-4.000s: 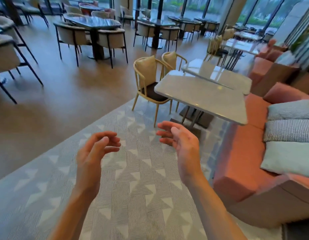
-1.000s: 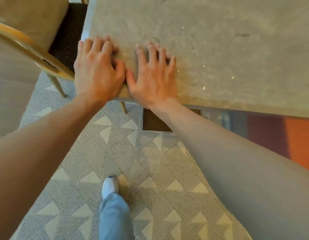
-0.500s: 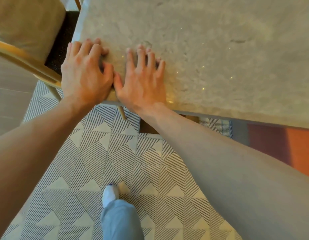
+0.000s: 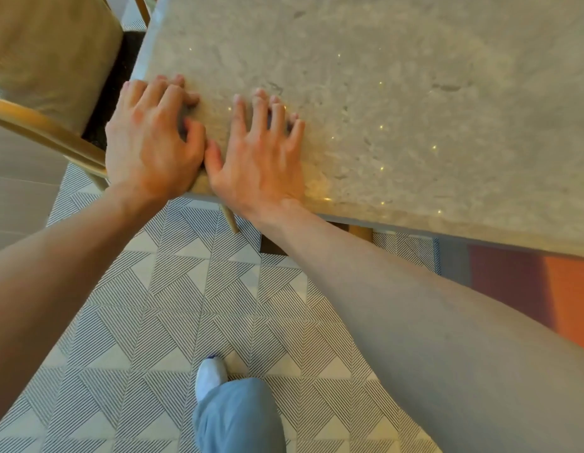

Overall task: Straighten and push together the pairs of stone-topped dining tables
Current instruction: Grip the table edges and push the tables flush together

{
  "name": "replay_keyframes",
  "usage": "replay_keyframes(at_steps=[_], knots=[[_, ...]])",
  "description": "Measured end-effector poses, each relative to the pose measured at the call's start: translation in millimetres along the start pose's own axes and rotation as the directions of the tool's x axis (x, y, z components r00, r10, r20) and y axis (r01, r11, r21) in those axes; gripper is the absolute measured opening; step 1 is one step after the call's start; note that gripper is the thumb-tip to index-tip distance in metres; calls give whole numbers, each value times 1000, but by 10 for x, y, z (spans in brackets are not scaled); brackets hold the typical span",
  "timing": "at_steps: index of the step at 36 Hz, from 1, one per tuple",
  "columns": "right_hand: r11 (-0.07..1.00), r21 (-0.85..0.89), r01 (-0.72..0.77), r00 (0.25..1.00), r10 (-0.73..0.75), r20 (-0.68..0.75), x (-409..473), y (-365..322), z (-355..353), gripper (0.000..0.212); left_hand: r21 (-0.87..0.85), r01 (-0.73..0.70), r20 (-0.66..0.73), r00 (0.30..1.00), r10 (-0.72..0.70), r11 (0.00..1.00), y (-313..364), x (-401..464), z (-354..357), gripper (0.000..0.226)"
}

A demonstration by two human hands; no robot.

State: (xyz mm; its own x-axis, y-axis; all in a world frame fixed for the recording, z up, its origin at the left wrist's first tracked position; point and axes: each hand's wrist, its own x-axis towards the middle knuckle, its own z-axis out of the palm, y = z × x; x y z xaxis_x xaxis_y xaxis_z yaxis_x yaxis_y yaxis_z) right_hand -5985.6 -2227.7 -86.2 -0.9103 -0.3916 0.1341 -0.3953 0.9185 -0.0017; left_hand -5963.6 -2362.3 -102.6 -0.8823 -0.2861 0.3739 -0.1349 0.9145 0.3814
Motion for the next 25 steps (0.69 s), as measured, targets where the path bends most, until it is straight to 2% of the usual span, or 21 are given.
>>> replay_keyframes(at_steps=[14,20,23,25], knots=[[1000,10,-28,1000,28,-3,161,-115,63,72,-41,-6,15,1000,7,999,-100,164,-28,37],[998,37,-46,999,47,-3,154,-113,77,72,-29,-64,14,998,64,998,-100,169,-43,33],[997,39,-67,997,66,48,146,-111,-13,71,28,-127,68,990,125,991,-80,192,-68,30],[998,61,-34,995,28,97,145,-48,-110,70,113,-160,165,976,140,981,-6,245,-128,32]])
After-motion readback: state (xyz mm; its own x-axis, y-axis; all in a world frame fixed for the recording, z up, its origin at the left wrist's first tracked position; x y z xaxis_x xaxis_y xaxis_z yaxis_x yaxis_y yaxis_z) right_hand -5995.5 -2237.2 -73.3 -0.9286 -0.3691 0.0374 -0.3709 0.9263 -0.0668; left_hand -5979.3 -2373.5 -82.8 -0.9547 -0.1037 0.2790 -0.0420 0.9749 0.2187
